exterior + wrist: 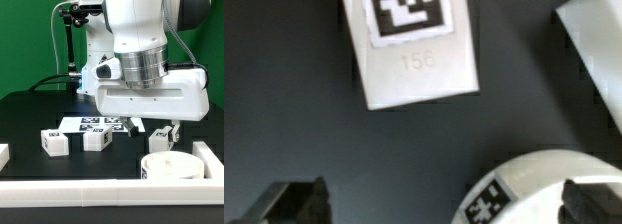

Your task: Assemble stool

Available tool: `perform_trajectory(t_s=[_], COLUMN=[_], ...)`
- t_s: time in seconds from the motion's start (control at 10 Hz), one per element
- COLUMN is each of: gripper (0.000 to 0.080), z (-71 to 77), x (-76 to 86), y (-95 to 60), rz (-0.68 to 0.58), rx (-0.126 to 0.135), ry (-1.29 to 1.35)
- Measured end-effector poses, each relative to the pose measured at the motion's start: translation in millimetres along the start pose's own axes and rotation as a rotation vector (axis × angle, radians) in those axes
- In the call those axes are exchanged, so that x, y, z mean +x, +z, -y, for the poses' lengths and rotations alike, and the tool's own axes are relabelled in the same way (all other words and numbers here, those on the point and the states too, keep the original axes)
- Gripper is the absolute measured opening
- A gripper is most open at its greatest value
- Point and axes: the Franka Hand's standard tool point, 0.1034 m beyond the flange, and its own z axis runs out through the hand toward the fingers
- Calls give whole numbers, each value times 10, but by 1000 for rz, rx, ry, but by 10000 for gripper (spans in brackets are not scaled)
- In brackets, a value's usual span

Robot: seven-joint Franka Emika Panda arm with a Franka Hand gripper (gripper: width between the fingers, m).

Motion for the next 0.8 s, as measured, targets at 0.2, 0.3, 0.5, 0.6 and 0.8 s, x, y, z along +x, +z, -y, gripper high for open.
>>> perform_trajectory(t_s=[0.2,0.3,0.5,0.6,0.8], gripper=[649,649,649,649,649], z=[-36,-70,-126,-115,-153], x=[-59,-66,-90,-106,-156], y=[-25,-16,-3,6,15], rz=[133,206,327,384,495], rx=[-21,-32,-55,-67,-91], ry=[-57,-65,-65,-66,-72])
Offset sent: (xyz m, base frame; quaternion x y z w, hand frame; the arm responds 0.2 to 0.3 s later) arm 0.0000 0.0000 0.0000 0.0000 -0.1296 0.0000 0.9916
